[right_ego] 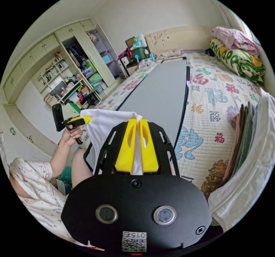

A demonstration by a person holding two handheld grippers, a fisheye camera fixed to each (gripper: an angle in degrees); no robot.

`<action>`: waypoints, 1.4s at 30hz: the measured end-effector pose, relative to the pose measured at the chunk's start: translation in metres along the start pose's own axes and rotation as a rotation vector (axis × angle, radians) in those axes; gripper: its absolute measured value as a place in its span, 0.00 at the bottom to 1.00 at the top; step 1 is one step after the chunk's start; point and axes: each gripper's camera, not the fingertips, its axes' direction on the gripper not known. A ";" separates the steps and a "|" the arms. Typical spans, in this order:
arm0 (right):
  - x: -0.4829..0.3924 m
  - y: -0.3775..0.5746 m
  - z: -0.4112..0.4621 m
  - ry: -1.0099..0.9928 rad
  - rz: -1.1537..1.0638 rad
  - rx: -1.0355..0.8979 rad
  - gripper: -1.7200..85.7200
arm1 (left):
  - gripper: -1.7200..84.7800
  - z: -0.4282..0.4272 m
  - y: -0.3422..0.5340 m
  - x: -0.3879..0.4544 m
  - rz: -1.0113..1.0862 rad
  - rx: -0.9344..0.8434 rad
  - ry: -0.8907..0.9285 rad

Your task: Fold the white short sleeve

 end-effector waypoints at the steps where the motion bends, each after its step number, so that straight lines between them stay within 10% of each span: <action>1: -0.013 0.008 -0.021 -0.005 -0.022 0.041 0.03 | 0.06 -0.012 0.003 0.016 0.031 0.028 0.006; 26: -0.225 0.194 -0.185 0.164 -0.239 0.505 0.03 | 0.05 -0.086 0.138 0.222 0.343 0.218 0.218; 42: -0.518 0.116 0.112 -0.588 -0.678 0.226 0.02 | 0.06 -0.385 0.443 0.304 0.048 0.499 -0.592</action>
